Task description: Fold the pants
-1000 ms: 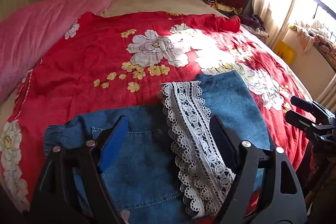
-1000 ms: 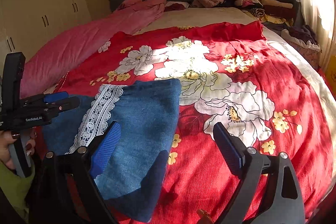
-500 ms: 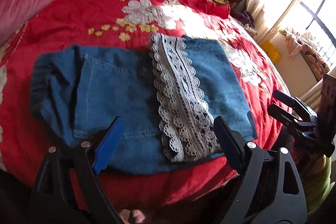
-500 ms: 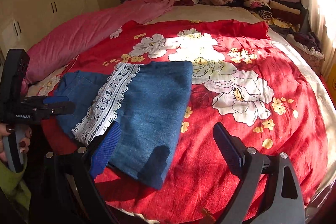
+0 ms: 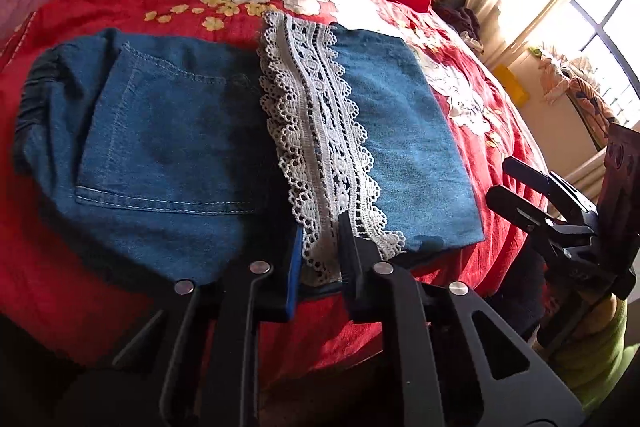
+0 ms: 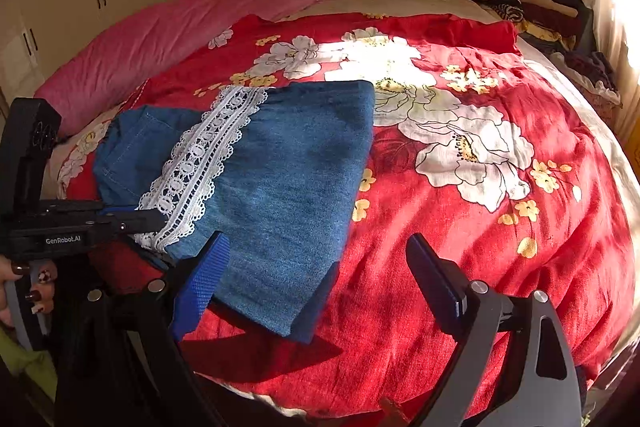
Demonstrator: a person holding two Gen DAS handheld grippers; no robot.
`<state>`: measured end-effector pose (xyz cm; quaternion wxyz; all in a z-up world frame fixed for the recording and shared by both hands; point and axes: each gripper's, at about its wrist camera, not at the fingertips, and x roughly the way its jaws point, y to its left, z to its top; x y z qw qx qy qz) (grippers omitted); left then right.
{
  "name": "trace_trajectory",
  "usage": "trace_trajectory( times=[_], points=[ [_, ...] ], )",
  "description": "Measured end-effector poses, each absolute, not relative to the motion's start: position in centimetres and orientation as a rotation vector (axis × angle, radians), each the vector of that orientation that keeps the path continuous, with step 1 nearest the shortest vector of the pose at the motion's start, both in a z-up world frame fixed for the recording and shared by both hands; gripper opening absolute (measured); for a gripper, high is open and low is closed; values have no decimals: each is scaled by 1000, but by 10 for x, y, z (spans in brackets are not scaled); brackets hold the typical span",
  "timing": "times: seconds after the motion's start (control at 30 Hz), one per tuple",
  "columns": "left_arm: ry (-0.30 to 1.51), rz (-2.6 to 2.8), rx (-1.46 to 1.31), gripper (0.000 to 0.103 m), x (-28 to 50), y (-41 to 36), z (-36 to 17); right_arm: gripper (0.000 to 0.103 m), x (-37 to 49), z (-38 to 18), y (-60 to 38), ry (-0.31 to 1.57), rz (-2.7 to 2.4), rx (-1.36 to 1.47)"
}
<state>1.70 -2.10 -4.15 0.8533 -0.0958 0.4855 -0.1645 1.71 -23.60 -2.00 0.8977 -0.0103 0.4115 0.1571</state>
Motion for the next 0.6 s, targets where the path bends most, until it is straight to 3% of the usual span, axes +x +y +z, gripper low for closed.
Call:
trace_trajectory(
  times=[0.17, 0.2, 0.27, 0.6],
  points=[
    [1050, -323, -122, 11, 14, -26, -53, 86, 17, -26, -215, 859, 367, -95],
    [1050, -322, -103, 11, 14, -29, -55, 81, 18, -30, -212, 873, 375, -103],
    [1043, -316, -64, 14, 14, -34, -55, 61, 19, -38, -207, 902, 397, -113],
    [1035, -317, -50, 22, 14, -32, -55, 55, 26, -65, -212, 1011, 373, -102]
  ],
)
